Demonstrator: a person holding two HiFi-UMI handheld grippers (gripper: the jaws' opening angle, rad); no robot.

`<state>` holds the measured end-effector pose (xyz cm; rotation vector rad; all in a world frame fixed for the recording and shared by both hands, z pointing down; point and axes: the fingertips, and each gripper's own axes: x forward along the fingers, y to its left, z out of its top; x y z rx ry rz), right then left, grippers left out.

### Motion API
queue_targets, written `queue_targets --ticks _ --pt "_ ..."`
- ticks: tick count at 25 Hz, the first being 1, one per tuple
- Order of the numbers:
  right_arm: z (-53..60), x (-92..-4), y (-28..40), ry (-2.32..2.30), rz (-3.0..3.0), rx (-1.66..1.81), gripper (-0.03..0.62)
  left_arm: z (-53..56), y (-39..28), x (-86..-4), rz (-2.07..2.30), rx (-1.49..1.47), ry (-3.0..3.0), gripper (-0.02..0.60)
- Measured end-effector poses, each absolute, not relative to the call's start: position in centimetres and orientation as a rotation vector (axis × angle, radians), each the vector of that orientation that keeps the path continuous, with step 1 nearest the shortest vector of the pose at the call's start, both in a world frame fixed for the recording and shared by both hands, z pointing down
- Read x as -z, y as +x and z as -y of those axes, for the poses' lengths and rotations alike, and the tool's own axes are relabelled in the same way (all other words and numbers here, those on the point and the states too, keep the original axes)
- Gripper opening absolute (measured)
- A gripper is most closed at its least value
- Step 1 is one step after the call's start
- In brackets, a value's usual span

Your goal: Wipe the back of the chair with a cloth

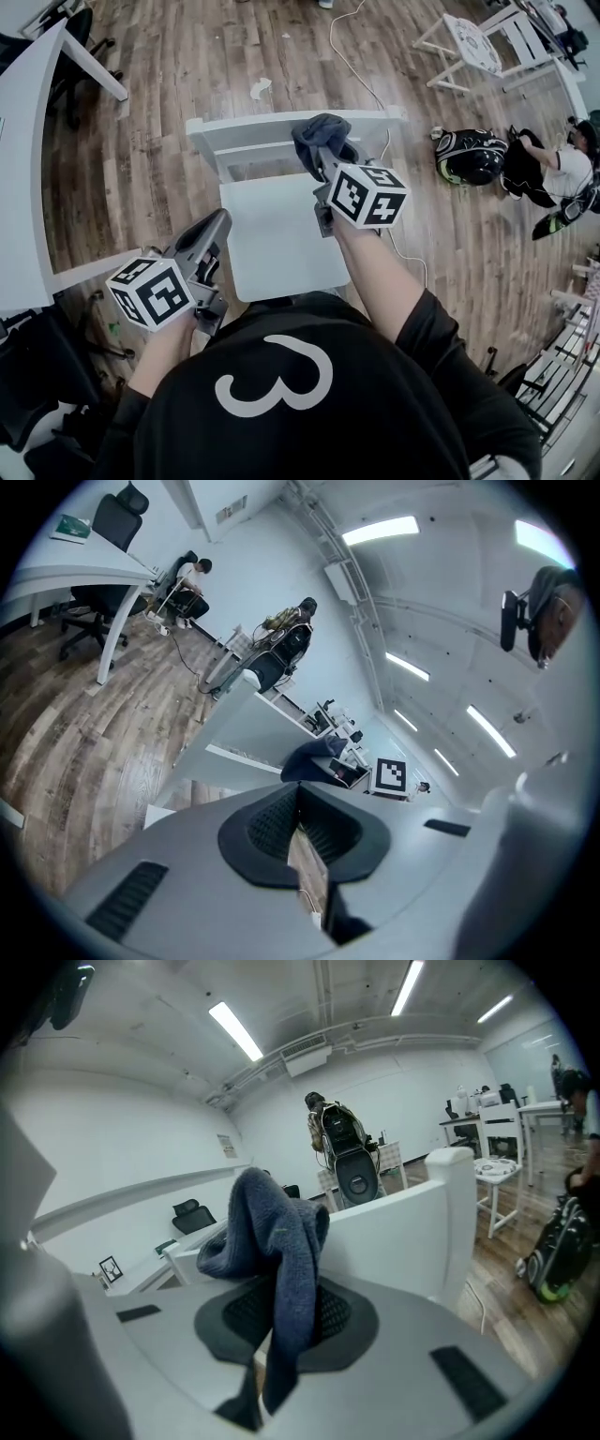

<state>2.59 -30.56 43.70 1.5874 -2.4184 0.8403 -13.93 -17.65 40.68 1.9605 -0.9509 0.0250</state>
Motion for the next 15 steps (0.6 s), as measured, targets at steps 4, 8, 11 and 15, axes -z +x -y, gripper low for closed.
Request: queue_targets --ticks 4,8,11,15 --pt "30.8 -44.0 6.3 1.674 2.357 -0.828 0.051 18.2 -11.8 -40.5 0.904 -0.042 1.987 0.012" --pt "30.9 -44.2 9.4 1.741 2.314 -0.843 0.051 18.3 -9.7 -40.3 0.865 -0.069 2.003 0.014" --pt "31.1 -44.1 11.5 1.789 2.284 -0.842 0.051 18.6 -8.4 -40.2 0.841 -0.087 2.009 0.014" --pt "31.2 -44.3 13.0 1.804 2.277 -0.850 0.051 18.7 -7.4 -40.2 0.838 -0.098 2.019 0.012"
